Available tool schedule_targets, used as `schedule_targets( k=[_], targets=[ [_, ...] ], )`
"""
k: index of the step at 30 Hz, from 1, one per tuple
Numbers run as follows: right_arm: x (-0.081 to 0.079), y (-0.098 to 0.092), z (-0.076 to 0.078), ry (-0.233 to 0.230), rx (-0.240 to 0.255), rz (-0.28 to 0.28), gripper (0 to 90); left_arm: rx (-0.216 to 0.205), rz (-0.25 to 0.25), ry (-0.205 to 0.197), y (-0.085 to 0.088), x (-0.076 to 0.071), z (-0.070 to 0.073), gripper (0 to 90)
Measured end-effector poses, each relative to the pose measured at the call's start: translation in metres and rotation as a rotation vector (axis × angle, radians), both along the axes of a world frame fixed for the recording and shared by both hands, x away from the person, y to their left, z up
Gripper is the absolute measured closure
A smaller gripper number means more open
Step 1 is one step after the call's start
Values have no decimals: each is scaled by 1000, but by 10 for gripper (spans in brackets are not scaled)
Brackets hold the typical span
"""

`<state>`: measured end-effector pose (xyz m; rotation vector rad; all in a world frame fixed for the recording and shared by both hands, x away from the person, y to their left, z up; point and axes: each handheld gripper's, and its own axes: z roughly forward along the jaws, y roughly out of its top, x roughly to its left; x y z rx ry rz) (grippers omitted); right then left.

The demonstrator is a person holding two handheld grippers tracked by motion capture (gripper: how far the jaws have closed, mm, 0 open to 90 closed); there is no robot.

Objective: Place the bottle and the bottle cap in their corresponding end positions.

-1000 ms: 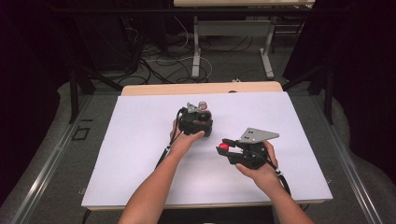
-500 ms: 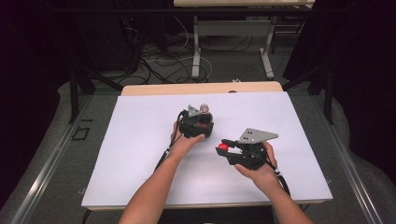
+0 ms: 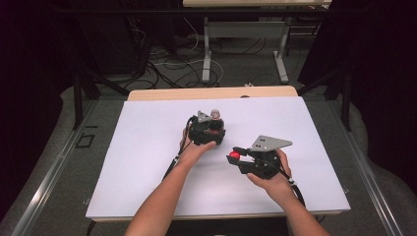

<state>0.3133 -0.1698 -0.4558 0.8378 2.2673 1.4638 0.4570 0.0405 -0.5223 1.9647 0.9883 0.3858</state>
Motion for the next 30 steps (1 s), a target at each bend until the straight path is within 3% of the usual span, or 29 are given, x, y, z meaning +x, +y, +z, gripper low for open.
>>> schedule_targets(
  k=[3, 7, 11, 13, 18, 24, 30],
  targets=[
    [0, 0, -1, -1, -4, 2, 609, -10, 4, -4, 1, -1, 1, 146],
    [0, -1, -1, 0, -3, 1, 609, -12, -4, 35, 3, -3, 4, 1],
    [0, 0, -1, 1, 2, -3, 609, -47, 14, 18, 8, -10, 11, 5],
    [1, -1, -1, -2, -8, -2, 609, -39, -3, 23, 13, -15, 17, 4],
    [2, 0, 0, 2, 1, -9, 609, -22, -21, -5, 29, -36, 30, 5],
    [7, 6, -3, 6, -5, -12, 609, -64, -19, -5, 51, -62, 38, 6],
    [11, 13, -2, 3, -20, -8, 609, -98, 21, -12, 79, -86, 41, 6]
  ],
)
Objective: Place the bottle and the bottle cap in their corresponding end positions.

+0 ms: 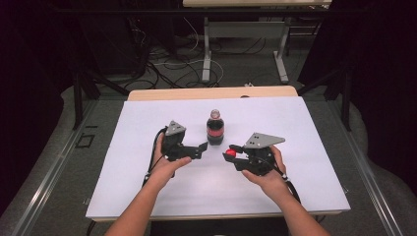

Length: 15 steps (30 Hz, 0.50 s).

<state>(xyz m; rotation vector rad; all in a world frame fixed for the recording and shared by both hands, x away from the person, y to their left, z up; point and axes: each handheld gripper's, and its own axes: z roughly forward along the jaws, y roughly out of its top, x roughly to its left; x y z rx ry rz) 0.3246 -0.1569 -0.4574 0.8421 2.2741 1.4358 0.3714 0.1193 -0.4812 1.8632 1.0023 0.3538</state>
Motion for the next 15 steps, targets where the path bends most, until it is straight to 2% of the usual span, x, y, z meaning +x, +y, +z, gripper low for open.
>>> schedule_targets(
  k=[4, 8, 15],
  targets=[
    [5, 7, -1, 6, -8, -1, 609, -18, 34, 12, 20, -13, 0, 6],
    [13, 16, -5, 11, -31, 5, 609, -18, 66, 5, 35, -20, -1, 7],
    [30, 34, -29, 44, -69, 0, 609, -18, 83, -9, 44, -27, -1, 6]
  ],
)
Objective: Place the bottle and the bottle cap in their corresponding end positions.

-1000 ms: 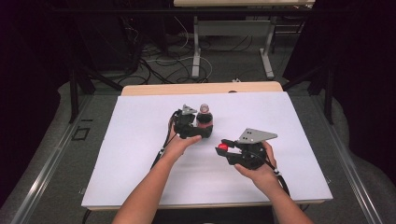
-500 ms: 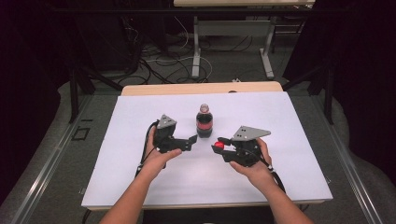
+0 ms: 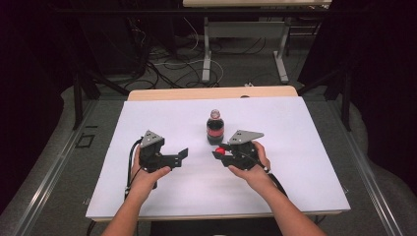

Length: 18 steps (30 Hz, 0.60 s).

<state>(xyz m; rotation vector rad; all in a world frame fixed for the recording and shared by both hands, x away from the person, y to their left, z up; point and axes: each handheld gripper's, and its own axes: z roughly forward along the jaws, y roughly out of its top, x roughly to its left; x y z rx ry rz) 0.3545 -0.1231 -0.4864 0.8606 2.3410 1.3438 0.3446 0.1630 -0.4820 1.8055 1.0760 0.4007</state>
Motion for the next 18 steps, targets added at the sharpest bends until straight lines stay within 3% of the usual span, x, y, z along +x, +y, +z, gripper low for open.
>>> schedule_targets(
  k=[5, 12, 14, 15, 18],
  targets=[
    [7, 7, -18, 48, -47, 3, 609, 0, 9, 5, 4, -1, -2, 7],
    [7, 12, -46, 72, -53, -24, 609, -12, 28, -2, 5, -2, -2, 6],
    [6, 13, -54, 80, -56, -25, 609, -2, 21, -2, 6, -2, -2, 6],
    [5, 12, -55, 107, -76, -23, 609, -2, 15, 1, 6, -2, -2, 6],
    [4, 14, -65, 113, -74, -33, 609, -9, 10, 3, 4, -3, -2, 6]
  ],
)
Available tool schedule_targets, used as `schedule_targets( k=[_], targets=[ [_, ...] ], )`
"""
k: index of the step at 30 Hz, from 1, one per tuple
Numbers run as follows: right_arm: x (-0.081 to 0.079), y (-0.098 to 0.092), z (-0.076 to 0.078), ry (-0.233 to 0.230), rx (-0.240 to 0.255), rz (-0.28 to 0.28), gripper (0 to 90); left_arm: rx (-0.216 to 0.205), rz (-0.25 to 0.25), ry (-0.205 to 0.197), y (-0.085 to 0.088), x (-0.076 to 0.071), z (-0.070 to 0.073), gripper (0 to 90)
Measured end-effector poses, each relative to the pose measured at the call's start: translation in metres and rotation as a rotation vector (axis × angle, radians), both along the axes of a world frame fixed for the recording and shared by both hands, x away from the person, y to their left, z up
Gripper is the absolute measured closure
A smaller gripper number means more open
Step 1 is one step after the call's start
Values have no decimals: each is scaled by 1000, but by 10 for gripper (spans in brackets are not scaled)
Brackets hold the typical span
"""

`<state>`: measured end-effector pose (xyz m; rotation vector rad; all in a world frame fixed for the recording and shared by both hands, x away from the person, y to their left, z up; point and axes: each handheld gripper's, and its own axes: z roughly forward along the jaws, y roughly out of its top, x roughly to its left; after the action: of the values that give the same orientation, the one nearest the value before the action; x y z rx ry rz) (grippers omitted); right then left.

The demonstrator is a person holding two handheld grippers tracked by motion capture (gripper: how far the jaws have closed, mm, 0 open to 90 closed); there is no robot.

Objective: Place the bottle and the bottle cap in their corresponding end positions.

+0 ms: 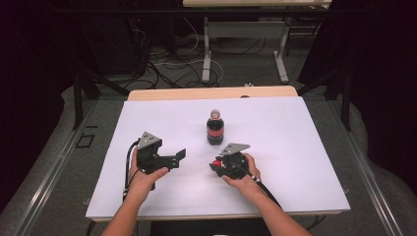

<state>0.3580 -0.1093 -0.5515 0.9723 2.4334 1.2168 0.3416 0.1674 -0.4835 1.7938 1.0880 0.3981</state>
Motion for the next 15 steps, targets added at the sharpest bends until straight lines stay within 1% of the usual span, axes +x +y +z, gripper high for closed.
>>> schedule_targets(
  k=[1, 2, 3, 4, 5, 6, 7, 8, 10, 13, 14, 15],
  targets=[
    [0, 0, -2, -2, -3, -4, 609, -8, 0, 2, -1, -1, 0, 6],
    [-1, 1, -5, -2, 4, -10, 609, 3, -9, -10, -1, 0, 1, 7],
    [0, 0, -7, -4, 2, -6, 608, 5, -10, -7, -1, -1, 1, 6],
    [-1, 1, -8, 11, -2, -11, 608, -7, -4, -9, -2, -1, 1, 6],
    [0, 0, -9, 1, -17, 2, 608, -3, -11, -3, -2, -1, 1, 6],
    [-1, 0, -10, 4, -14, -8, 607, -2, -11, -3, -2, -1, 1, 6],
    [-1, 0, -10, 23, -24, -4, 607, -2, -12, -2, -2, -1, 1, 7],
    [-1, 0, -10, 26, -25, -5, 606, -1, -7, -10, -2, -1, 1, 6],
    [-2, 1, -11, 24, -31, -4, 606, 4, -11, -8, -1, 0, 1, 6],
    [-3, 1, -14, 27, -43, -2, 605, -4, -8, -1, -1, 0, 0, 6],
    [-3, 1, -16, 6, -28, -4, 605, -3, -9, 0, -1, 0, 0, 6],
    [-4, 1, -16, 8, -26, -7, 604, -4, -7, -1, -1, 0, 0, 6]
  ],
)
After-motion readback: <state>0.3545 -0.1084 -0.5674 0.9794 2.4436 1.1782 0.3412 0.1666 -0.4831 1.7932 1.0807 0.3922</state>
